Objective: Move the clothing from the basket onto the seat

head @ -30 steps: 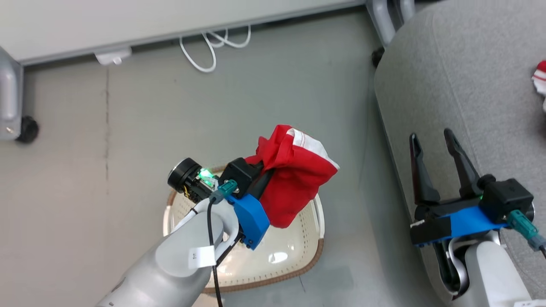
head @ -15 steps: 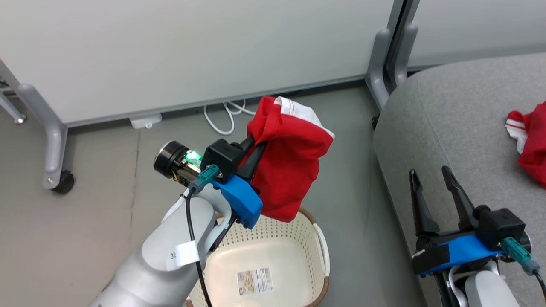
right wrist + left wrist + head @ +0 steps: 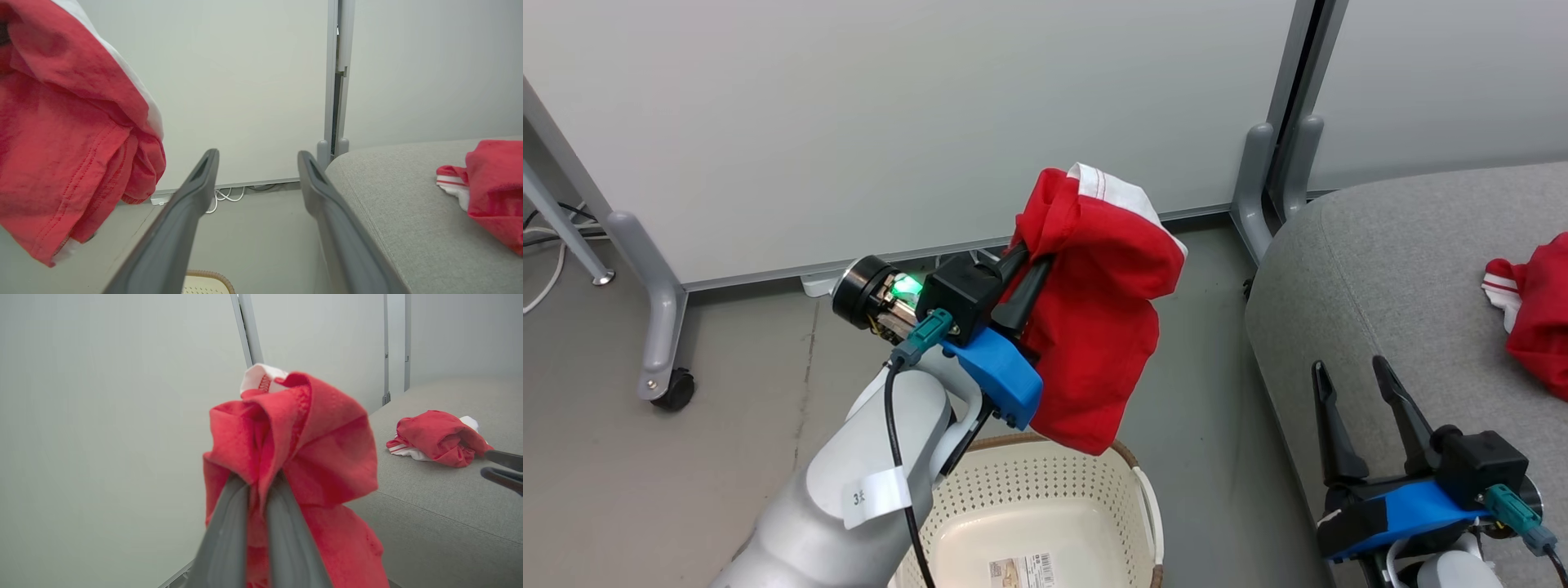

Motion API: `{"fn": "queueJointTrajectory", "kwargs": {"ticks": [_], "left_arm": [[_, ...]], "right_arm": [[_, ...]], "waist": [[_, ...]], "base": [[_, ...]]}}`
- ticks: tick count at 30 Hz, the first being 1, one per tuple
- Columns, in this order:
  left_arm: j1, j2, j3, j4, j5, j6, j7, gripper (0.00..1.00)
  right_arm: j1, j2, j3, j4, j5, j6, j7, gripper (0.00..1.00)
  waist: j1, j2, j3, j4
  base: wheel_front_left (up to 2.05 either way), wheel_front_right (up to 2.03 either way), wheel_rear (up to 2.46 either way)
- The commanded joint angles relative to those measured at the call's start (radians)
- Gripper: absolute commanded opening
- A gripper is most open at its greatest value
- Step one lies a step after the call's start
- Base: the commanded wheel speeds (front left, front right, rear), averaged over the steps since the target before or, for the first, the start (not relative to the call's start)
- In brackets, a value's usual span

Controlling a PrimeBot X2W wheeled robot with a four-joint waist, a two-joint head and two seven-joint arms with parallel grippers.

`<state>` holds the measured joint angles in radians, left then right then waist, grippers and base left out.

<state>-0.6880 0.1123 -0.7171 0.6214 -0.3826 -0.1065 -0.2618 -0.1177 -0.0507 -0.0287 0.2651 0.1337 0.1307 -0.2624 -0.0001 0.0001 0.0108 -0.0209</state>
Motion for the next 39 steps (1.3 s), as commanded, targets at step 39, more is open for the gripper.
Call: {"fn": "queueJointTrajectory", "kwargs": {"ticks": [39], "left_arm": [[-0.002, -0.052, -0.038, -0.048, 0.072, -0.026, -0.005, 0.00]], "right_arm": [[-0.459, -0.203, 0.542, 0.224, 0.010, 0.000, -0.004, 1.00]], "waist": [[0.0001, -0.0001, 0.074, 0.069]], "base": [[0.00, 0.00, 0.00]]}}
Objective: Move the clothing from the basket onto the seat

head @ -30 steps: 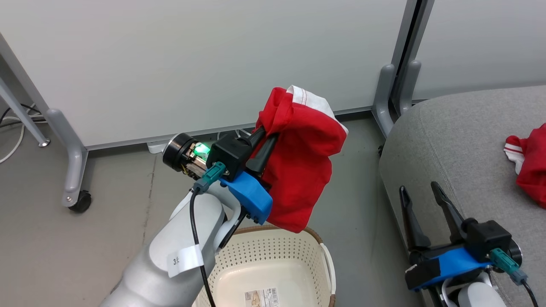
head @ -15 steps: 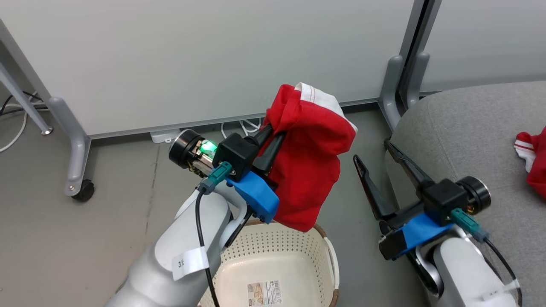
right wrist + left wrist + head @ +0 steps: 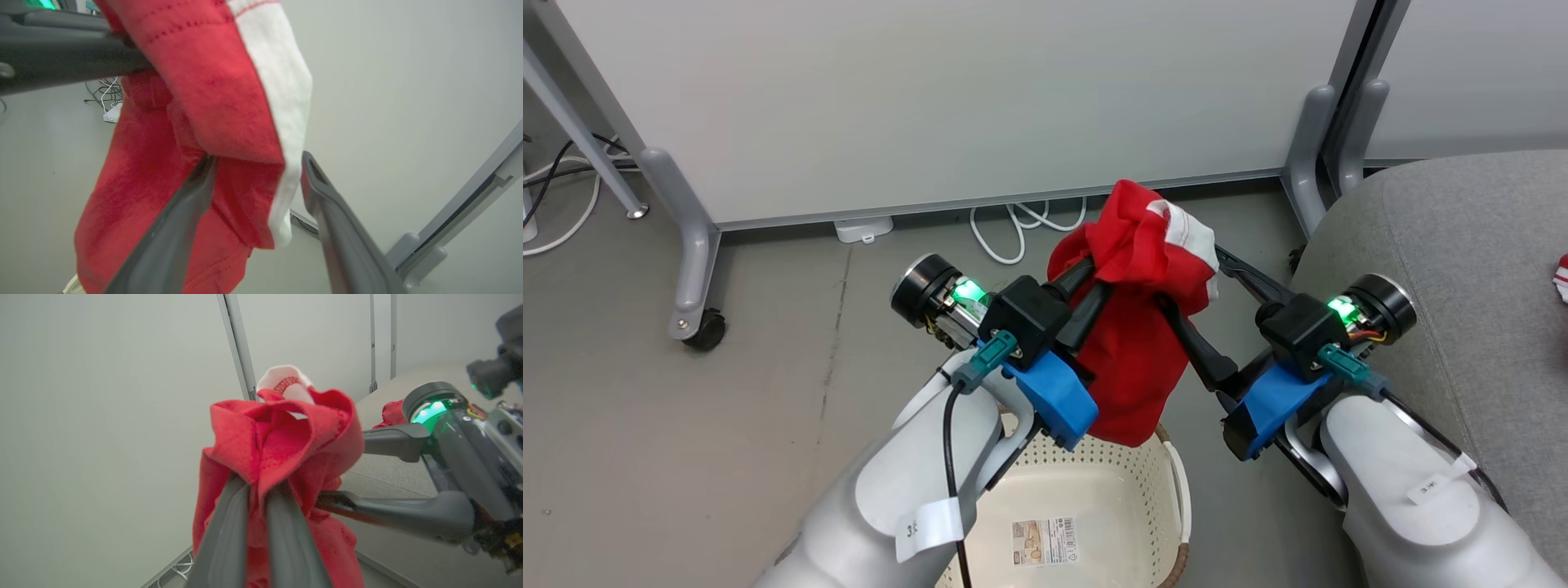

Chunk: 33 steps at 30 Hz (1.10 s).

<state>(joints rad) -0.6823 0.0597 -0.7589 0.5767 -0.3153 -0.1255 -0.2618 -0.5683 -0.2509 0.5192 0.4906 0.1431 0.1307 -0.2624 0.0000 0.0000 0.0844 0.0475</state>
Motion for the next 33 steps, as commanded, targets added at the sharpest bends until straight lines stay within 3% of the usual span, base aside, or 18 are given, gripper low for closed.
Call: {"fn": "queueJointTrajectory", "kwargs": {"ticks": [1, 10, 11, 12, 13, 33], "left_arm": [[-0.008, -0.001, -0.005, -0.005, 0.004, -0.006, -0.005, 0.00], [-0.020, -0.008, -0.068, -0.009, -0.021, -0.005, -0.005, 0.00], [-0.022, -0.008, -0.072, -0.009, -0.026, -0.005, -0.005, 0.00], [-0.021, -0.009, -0.076, -0.010, -0.029, -0.005, -0.005, 0.00], [-0.021, -0.009, -0.079, -0.009, -0.030, -0.005, -0.005, 0.00], [-0.023, -0.008, -0.081, 0.003, -0.045, -0.005, -0.005, 0.00]], "right_arm": [[-0.022, -0.006, 0.012, 0.007, 0.006, 0.000, -0.004, 1.00], [-0.080, -0.006, 0.103, 0.024, 0.061, 0.000, -0.004, 1.00], [-0.077, -0.005, 0.109, 0.025, 0.067, 0.000, -0.004, 0.84], [-0.075, -0.004, 0.113, 0.026, 0.072, 0.000, -0.004, 0.36], [-0.074, -0.005, 0.115, 0.028, 0.076, 0.000, -0.004, 0.00], [-0.052, -0.012, 0.120, 0.023, 0.100, 0.000, -0.004, 0.00]], "waist": [[0.0000, 0.0000, 0.002, 0.003], [0.0000, 0.0000, 0.002, 0.019], [0.0000, 0.0000, 0.001, 0.020], [0.0000, 0.0000, 0.000, 0.020], [0.0000, 0.0000, -0.001, 0.020], [0.0000, 0.0000, -0.009, 0.012]], "base": [[0.00, 0.00, 0.00], [0.00, 0.00, 0.00], [0.00, 0.00, 0.00], [0.00, 0.00, 0.00], [0.00, 0.00, 0.00], [0.00, 0.00, 0.00]]}}
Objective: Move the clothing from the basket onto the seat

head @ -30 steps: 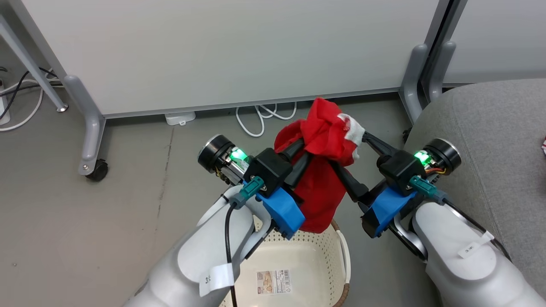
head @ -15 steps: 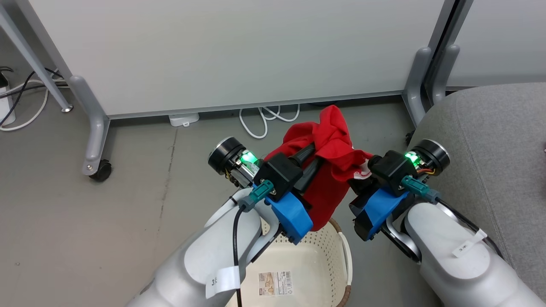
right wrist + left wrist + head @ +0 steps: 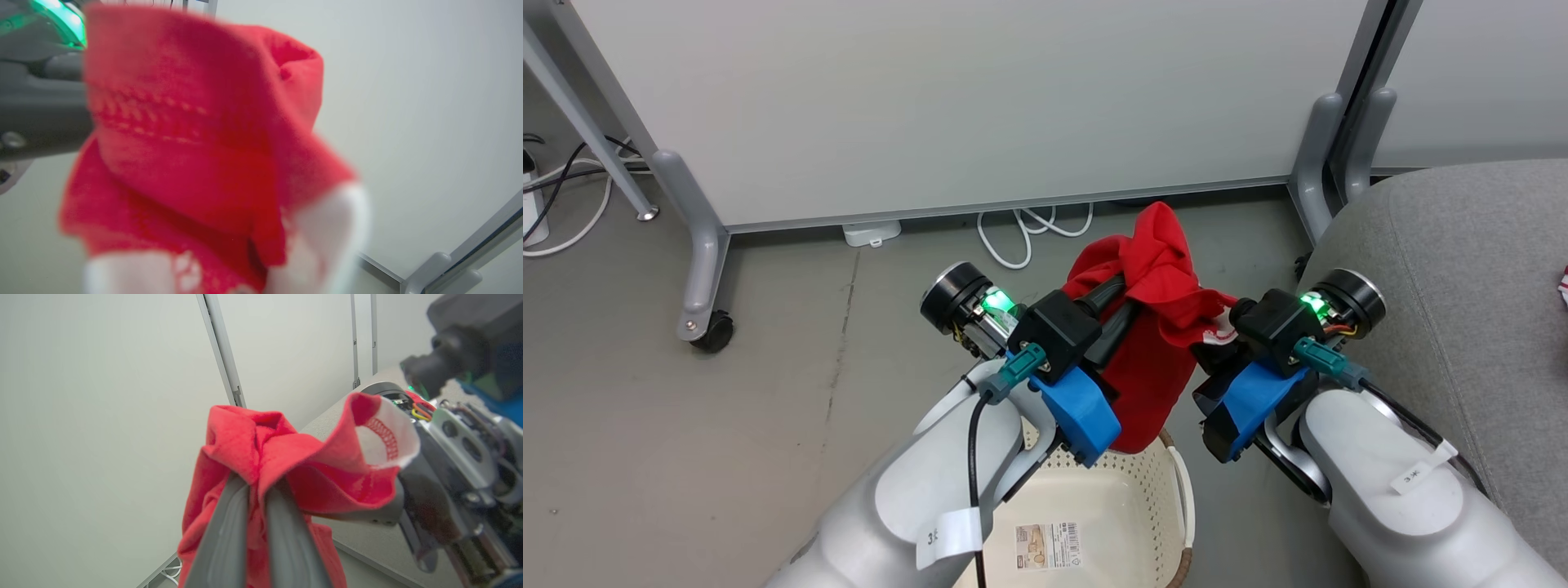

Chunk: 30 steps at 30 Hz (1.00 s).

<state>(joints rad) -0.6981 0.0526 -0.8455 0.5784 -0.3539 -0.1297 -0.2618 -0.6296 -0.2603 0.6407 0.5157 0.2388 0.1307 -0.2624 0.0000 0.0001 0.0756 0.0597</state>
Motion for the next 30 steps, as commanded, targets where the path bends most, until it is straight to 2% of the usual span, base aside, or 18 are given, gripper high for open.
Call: {"fn": "queueJointTrajectory", "kwargs": {"ticks": [1, 2, 3, 4, 17, 23, 30], "left_arm": [[-0.007, 0.000, 0.006, 0.002, -0.006, -0.001, -0.005, 0.00], [-0.006, 0.000, 0.009, 0.002, -0.006, -0.001, -0.005, 0.00], [-0.006, 0.000, 0.013, 0.004, -0.004, -0.001, -0.005, 0.36], [-0.006, 0.000, 0.016, 0.005, 0.000, -0.001, -0.005, 1.00], [0.012, 0.007, 0.044, 0.000, 0.036, -0.001, -0.005, 1.00], [0.020, 0.017, 0.044, 0.001, 0.041, -0.001, -0.005, 1.00], [0.030, 0.024, 0.026, 0.004, 0.045, -0.001, -0.005, 1.00]], "right_arm": [[0.010, -0.002, -0.003, -0.003, 0.004, 0.000, -0.004, 0.00], [0.011, -0.002, -0.004, -0.003, 0.004, 0.000, -0.004, 0.00], [0.011, -0.002, -0.007, -0.004, 0.004, 0.000, -0.004, 0.00], [0.011, -0.002, -0.012, -0.004, 0.004, 0.000, -0.004, 0.00], [0.048, 0.004, -0.146, -0.021, -0.012, 0.000, -0.004, 0.00], [0.069, 0.009, -0.216, -0.036, -0.027, 0.000, -0.004, 0.00], [0.089, 0.022, -0.308, -0.063, -0.041, 0.000, -0.004, 0.00]], "waist": [[0.0000, -0.0001, 0.000, 0.000], [0.0000, -0.0001, 0.001, -0.001], [0.0000, -0.0001, 0.002, -0.001], [0.0000, -0.0001, 0.004, -0.001], [0.0000, -0.0001, 0.041, -0.017], [0.0000, -0.0001, 0.065, -0.059], [0.0000, -0.0001, 0.106, -0.138]], "base": [[0.00, 0.00, 0.00], [0.00, 0.00, 0.00], [0.00, 0.00, 0.00], [0.00, 0.00, 0.00], [0.00, 0.00, 0.00], [0.00, 0.00, 0.00], [0.00, 0.00, 0.00]]}}
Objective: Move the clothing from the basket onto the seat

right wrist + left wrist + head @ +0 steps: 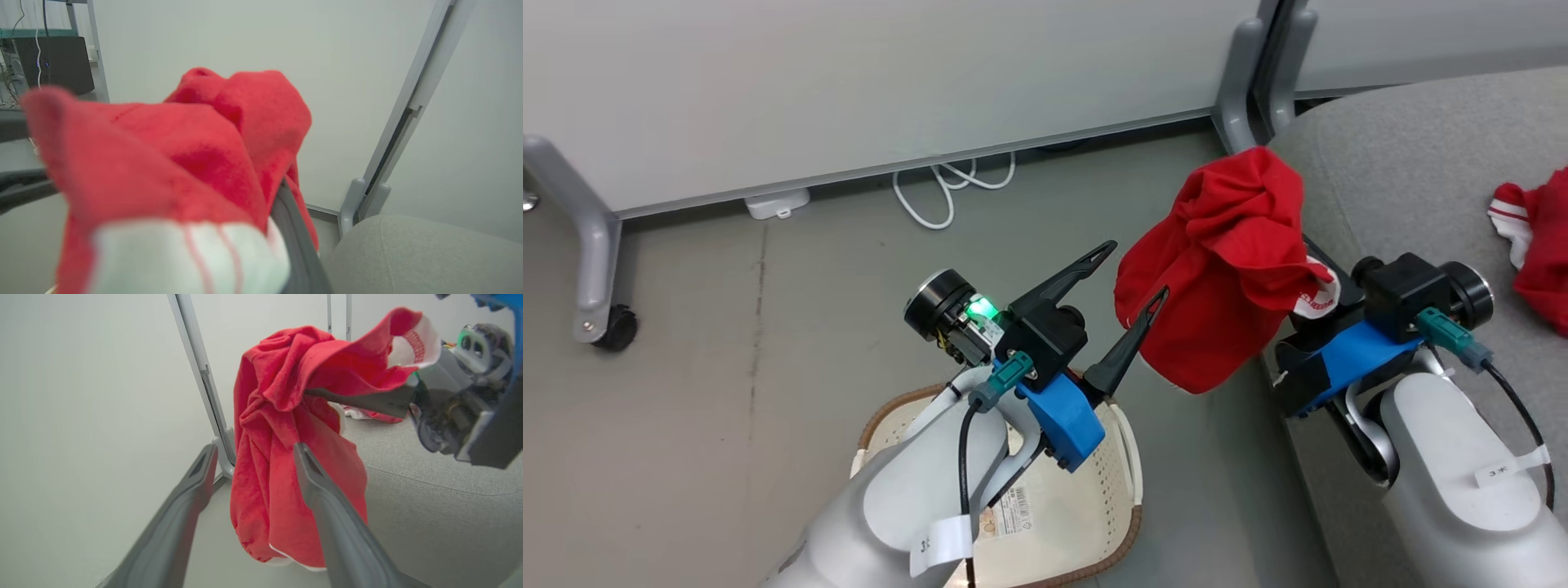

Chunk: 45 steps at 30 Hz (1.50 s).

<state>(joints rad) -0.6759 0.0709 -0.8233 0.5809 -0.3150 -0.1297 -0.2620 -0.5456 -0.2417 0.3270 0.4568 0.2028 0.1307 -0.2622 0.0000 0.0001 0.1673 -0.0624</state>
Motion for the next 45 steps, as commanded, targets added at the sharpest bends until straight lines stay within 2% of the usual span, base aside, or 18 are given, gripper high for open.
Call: {"fn": "queueJointTrajectory", "kwargs": {"ticks": [1, 17, 24, 33, 45], "left_arm": [[0.007, 0.007, -0.002, 0.002, 0.007, -0.001, -0.004, 1.00], [-0.002, 0.019, -0.088, 0.011, -0.006, -0.001, -0.004, 1.00], [-0.001, 0.021, -0.135, 0.021, -0.019, -0.001, -0.004, 1.00], [0.012, 0.018, -0.175, 0.034, -0.038, -0.001, -0.004, 1.00], [-0.009, 0.020, -0.173, 0.026, -0.041, -0.001, -0.004, 1.00]], "right_arm": [[0.009, 0.005, -0.007, -0.008, -0.008, 0.000, -0.004, 0.00], [0.084, 0.045, -0.186, -0.070, -0.037, 0.000, -0.004, 0.00], [0.123, 0.057, -0.253, -0.093, -0.047, 0.000, -0.004, 0.00], [0.178, 0.070, -0.306, -0.114, -0.061, 0.000, -0.004, 0.00], [0.170, 0.087, -0.336, -0.132, -0.073, 0.000, -0.004, 0.00]], "waist": [[0.0000, -0.0001, 0.020, -0.029], [0.0000, -0.0001, 0.075, -0.233], [0.0000, -0.0001, 0.086, -0.300], [0.0000, -0.0001, 0.084, -0.337], [0.0000, -0.0001, 0.096, -0.328]], "base": [[0.00, 0.00, 0.00], [0.00, 0.00, 0.00], [0.00, 0.00, 0.00], [0.00, 0.00, 0.00], [0.00, 0.00, 0.00]]}}
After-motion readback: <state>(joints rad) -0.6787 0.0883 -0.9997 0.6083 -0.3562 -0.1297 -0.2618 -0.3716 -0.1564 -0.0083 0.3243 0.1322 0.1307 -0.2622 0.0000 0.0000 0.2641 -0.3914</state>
